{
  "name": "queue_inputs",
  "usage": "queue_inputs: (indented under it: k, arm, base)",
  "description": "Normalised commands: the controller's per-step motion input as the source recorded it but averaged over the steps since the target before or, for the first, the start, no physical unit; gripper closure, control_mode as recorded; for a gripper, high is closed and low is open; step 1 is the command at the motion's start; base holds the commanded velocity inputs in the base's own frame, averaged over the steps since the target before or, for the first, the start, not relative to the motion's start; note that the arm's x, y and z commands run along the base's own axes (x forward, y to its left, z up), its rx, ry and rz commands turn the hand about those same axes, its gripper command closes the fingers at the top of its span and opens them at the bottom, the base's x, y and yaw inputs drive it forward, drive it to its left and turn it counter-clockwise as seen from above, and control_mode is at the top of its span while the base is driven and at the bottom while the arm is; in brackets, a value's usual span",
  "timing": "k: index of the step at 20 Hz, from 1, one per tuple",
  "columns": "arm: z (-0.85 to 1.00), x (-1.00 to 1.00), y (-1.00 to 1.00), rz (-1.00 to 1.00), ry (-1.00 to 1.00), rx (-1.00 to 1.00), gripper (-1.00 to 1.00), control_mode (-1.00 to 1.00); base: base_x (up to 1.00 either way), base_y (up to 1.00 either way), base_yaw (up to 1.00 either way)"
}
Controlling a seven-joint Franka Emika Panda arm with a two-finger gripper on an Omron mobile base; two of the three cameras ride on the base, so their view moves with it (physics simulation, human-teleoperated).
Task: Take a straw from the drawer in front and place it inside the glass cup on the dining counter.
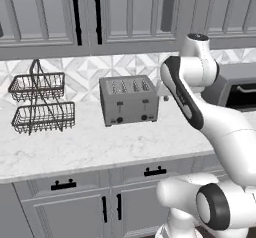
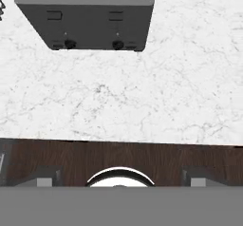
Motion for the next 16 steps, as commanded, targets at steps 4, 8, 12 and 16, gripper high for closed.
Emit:
queue_inputs:
  k: [4, 8, 12, 16]
  arm:
    - [0.0, 0.0, 0.0, 0.0, 0.0, 0.0, -1.0, 1.0]
    - [0.0, 0.0, 0.0, 0.0, 0.0, 0.0, -1.0, 1.0]
    - [0.0, 0.0, 0.0, 0.0, 0.0, 0.0, -1.0, 1.0]
    - [0.0, 0.0, 0.0, 0.0, 0.0, 0.0, -1.0, 1.0]
  base:
    - [0.03, -0.63, 0.25]
    - [0.19, -0.8, 0.41]
    - [0.05, -0.83, 0.59]
    - [0.0, -0.76, 0.66]
